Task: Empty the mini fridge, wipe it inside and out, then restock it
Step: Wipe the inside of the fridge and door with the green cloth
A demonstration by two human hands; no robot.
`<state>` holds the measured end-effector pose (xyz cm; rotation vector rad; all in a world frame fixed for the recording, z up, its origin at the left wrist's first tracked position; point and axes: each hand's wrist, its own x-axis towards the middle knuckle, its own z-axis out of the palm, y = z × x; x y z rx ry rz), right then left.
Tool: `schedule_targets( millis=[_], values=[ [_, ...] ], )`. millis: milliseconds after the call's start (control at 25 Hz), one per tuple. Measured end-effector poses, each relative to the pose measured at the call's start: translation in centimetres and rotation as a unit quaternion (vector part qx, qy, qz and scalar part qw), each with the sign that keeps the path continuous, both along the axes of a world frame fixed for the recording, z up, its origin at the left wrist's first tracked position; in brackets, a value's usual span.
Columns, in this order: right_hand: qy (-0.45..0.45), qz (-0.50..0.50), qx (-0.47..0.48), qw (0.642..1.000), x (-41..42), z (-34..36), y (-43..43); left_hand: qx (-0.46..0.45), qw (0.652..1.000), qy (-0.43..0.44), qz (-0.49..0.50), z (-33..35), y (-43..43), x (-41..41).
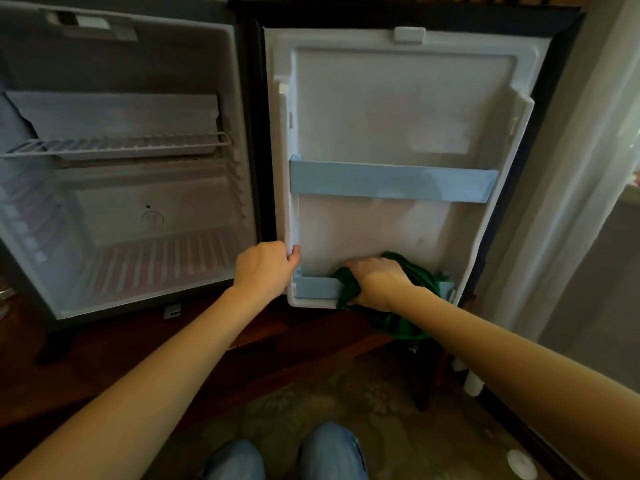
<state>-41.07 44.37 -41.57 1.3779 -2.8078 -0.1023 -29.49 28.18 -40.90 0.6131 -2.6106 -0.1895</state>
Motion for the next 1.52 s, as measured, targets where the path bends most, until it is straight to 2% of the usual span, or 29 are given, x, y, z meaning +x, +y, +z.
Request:
schedule_targets(
  millis=[200, 600, 800, 960, 1160, 1240, 1280, 1320, 1360, 1400, 1440, 1520],
  values=[
    [-0.036, 0.047, -0.094, 0.994, 1.3, -0.6, -1.7, -0.016, 1.000, 0.012, -0.008, -0.3, -0.4, 0.1],
    [-0.112, -0.010, 0.069, 0.991, 1.6, 1.5, -6.6, -0.038, 0.999, 0.013, -0.021, -0.4, -0.6, -0.3],
    [-0.080, 0.009, 0.082, 0.993, 1.1, 1.2, -5.3, -0.041, 0.999, -0.008, -0.017, -0.2, -0.7, -0.1],
    [-0.088, 0.008, 0.084, 0.993, 0.3, 1.8, -0.5, -0.028, 0.999, -0.012, -0.014, -0.1, -0.6, 0.0],
    [-0.068, -0.076, 0.036, 0.994, -1.6, 1.2, 6.6, -0.017, 1.000, -0.023, -0.006, 0.4, -0.2, 0.4],
    [-0.050, -0.082, -0.041, 0.995, -1.1, 0.3, 7.4, -0.011, 1.000, -0.023, -0.003, 0.5, 0.0, 0.6],
    [-0.053, -0.077, -0.109, 0.990, -0.6, -0.2, 7.6, -0.005, 1.000, -0.029, -0.002, 0.6, 0.0, 0.7],
    [-0.071, -0.072, -0.197, 0.975, -0.1, -0.4, 7.9, 0.005, 0.999, -0.042, -0.004, 0.8, -0.2, 0.8],
    [-0.106, -0.076, -0.302, 0.944, 0.3, -0.5, 8.3, 0.023, 0.998, -0.063, -0.011, 1.0, -0.6, 0.9],
    [-0.157, -0.095, -0.414, 0.892, 1.1, 0.1, 8.6, 0.048, 0.995, -0.088, -0.023, 1.4, -1.1, 1.1],
    [-0.209, -0.112, -0.514, 0.825, 1.9, 1.1, 9.0, 0.076, 0.990, -0.113, -0.037, 1.9, -1.5, 1.3],
    [-0.301, -0.110, -0.652, 0.687, 4.5, 4.0, 9.3, 0.106, 0.982, -0.147, -0.058, 2.8, -1.9, 1.6]
  ],
)
